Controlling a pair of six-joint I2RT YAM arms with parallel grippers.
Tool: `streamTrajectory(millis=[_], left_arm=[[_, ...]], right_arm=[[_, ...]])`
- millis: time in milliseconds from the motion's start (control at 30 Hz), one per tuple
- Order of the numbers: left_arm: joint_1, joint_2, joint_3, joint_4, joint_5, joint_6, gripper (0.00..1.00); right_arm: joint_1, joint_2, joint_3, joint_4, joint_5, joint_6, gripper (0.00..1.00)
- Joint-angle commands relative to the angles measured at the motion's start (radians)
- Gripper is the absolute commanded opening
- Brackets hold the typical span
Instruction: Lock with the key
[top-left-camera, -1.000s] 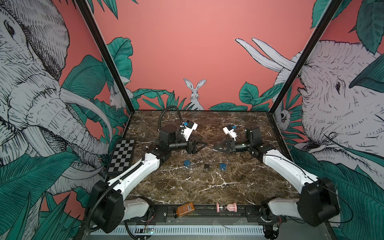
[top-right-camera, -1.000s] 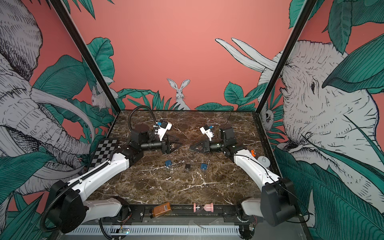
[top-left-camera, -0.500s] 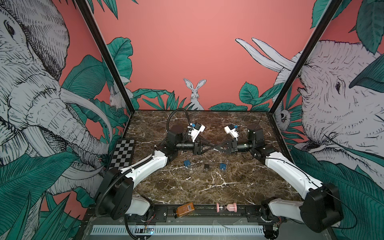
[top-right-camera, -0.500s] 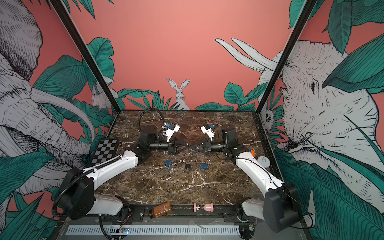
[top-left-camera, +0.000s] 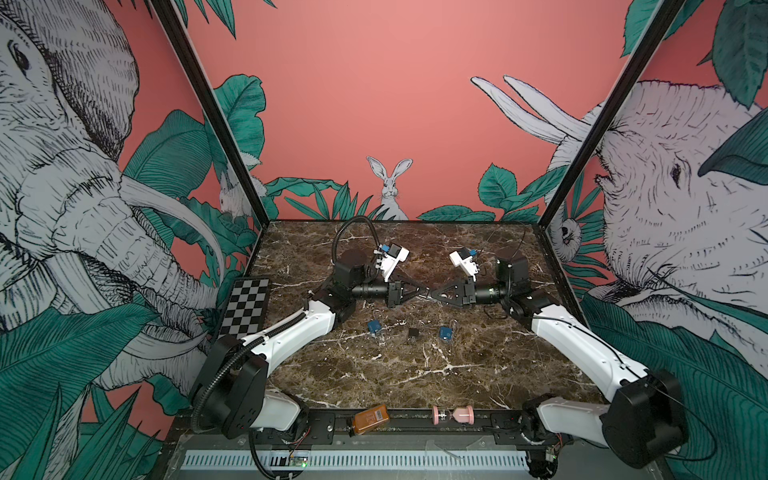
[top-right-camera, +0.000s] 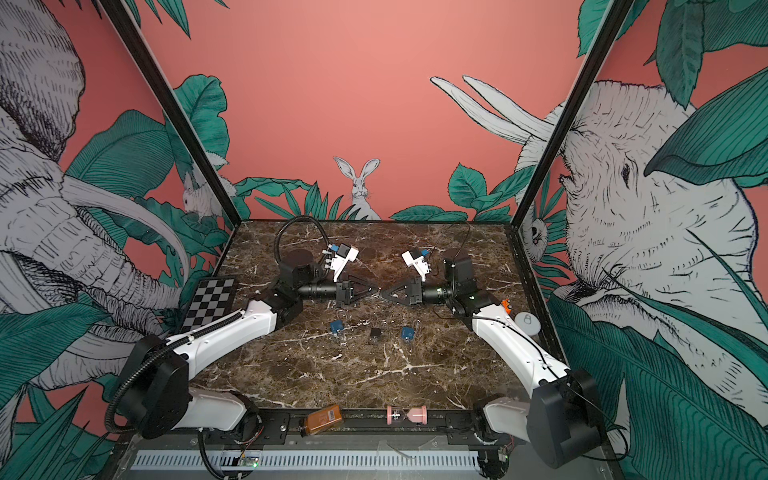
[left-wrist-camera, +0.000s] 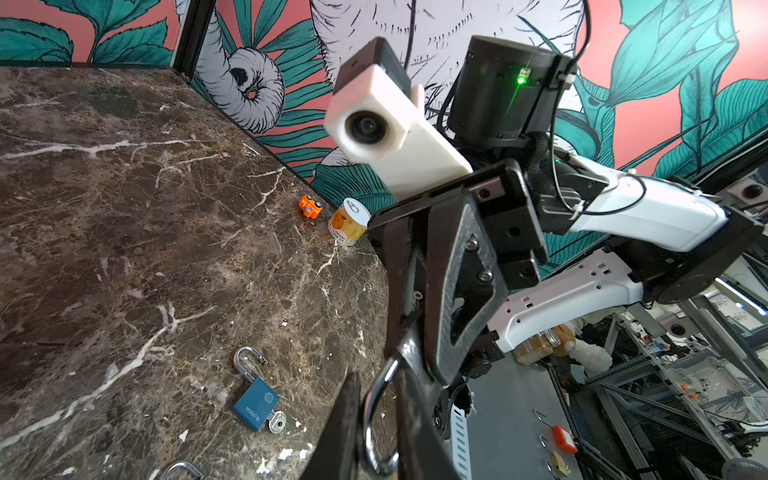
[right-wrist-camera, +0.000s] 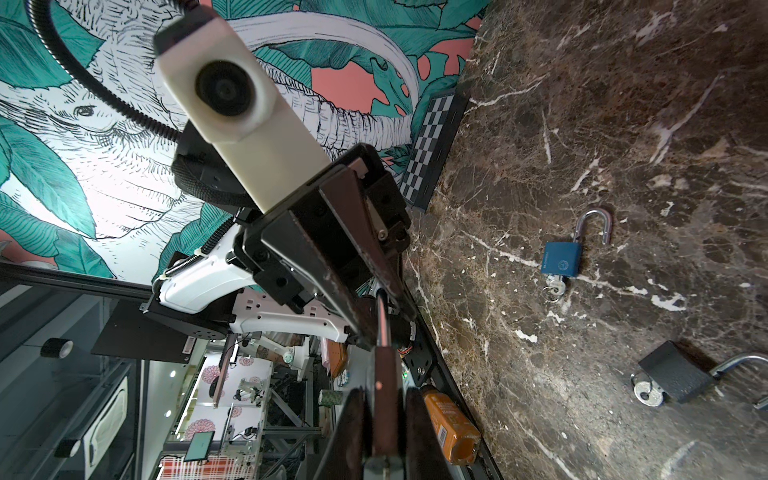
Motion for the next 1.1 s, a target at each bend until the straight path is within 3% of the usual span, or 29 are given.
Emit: streamTrajectory(millis=[0,233,500,867,1067], left_arm=[[-0.002,-0.02,0.005,0.023,0.028,-0.013,0.16],[-0.002,-0.032,-0.008,0.037,0.044,-0.036,0.15],[-0.002,-0.029,-0.002,0.071,0.072,-0.09,0.0],[-0.048,-0.08,-0.001,0.128,0.094,-0.226,0.0],[-0.081,-0.074,0.022,0.112,0.095,-0.209,0.0]], right_arm=[[0.0,-0.039,0.005,0.018,0.055,-0.047,0.0],[0.0,-0.046,0.011,0.019,0.08,-0.06,0.0],[0.0,-0.046,0.018,-0.04,0.11,-0.156,0.0],[-0.001,-0.069,-0.002,-0.092,0.219,-0.316,0.0],[-0.001,-0.073,-0.029,-0.004,0.216,-0.259,0.0]])
